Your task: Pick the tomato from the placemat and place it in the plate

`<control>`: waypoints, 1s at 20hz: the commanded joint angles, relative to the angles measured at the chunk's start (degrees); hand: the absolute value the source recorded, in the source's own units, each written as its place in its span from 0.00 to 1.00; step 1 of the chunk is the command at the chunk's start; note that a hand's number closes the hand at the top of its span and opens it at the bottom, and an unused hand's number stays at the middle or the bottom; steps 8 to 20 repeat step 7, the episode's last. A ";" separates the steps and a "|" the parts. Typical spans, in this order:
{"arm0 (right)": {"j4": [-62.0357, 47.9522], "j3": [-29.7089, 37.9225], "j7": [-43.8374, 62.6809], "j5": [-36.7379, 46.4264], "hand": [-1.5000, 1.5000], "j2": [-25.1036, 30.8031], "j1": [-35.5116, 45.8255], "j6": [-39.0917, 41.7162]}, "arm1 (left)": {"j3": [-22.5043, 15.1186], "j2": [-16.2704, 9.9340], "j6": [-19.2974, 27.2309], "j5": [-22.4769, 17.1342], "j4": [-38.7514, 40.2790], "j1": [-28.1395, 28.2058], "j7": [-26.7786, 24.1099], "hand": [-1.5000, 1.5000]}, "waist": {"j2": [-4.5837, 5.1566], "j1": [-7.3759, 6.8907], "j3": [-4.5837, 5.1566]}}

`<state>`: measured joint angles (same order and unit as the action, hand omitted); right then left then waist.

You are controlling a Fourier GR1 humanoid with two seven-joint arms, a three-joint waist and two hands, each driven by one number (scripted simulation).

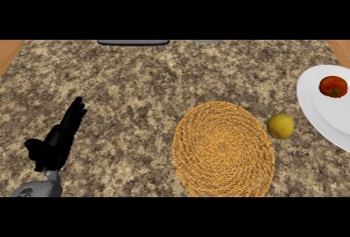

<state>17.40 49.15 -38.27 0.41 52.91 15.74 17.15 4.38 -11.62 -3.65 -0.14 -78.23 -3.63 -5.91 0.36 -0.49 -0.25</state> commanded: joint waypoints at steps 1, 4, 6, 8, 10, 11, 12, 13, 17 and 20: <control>-4.07 -0.30 -5.79 0.50 0.00 0.98 -2.28 1.78 | 0.63 0.00 -0.40 0.30 3.42 -0.93 -2.48 0.50 | 0.13 -0.17 -0.06; -4.83 -1.62 -8.52 1.73 0.00 -0.10 -2.88 0.28 | 1.06 -0.31 -0.75 0.19 5.37 -3.43 -1.86 0.50 | 0.17 -0.14 -0.10; -5.54 -0.91 -9.98 1.12 0.00 0.96 -3.57 1.28 | 0.47 -0.17 -1.03 0.01 2.32 -1.99 -0.94 0.50 | 0.07 -0.34 -0.16; -5.54 -0.96 -7.94 1.19 0.00 3.58 -2.67 1.23 | 0.87 0.12 -0.65 0.53 4.28 -0.34 -4.14 0.50 | 0.10 -0.43 -0.11; -5.54 -0.96 -7.94 1.19 0.00 3.58 -2.67 1.23 | 0.87 0.12 -0.65 0.53 4.28 -0.34 -4.14 0.50 | 0.10 -0.43 -0.11; -5.54 -0.96 -7.94 1.19 0.00 3.58 -2.67 1.23 | 0.87 0.12 -0.65 0.53 4.28 -0.34 -4.14 0.50 | 0.10 -0.43 -0.11; -5.54 -0.96 -7.94 1.19 0.00 3.58 -2.67 1.23 | 0.87 0.12 -0.65 0.53 4.28 -0.34 -4.14 0.50 | 0.10 -0.43 -0.11; -5.54 -0.96 -7.94 1.19 0.00 3.58 -2.67 1.23 | 0.87 0.12 -0.65 0.53 4.28 -0.34 -4.14 0.50 | 0.10 -0.43 -0.11; -5.54 -0.96 -7.94 1.19 0.00 3.58 -2.67 1.23 | 0.87 0.12 -0.65 0.53 4.28 -0.34 -4.14 0.50 | 0.10 -0.43 -0.11; -5.54 -0.96 -7.94 1.19 0.00 3.58 -2.67 1.23 | 0.87 0.12 -0.65 0.53 4.28 -0.34 -4.14 0.50 | 0.10 -0.43 -0.11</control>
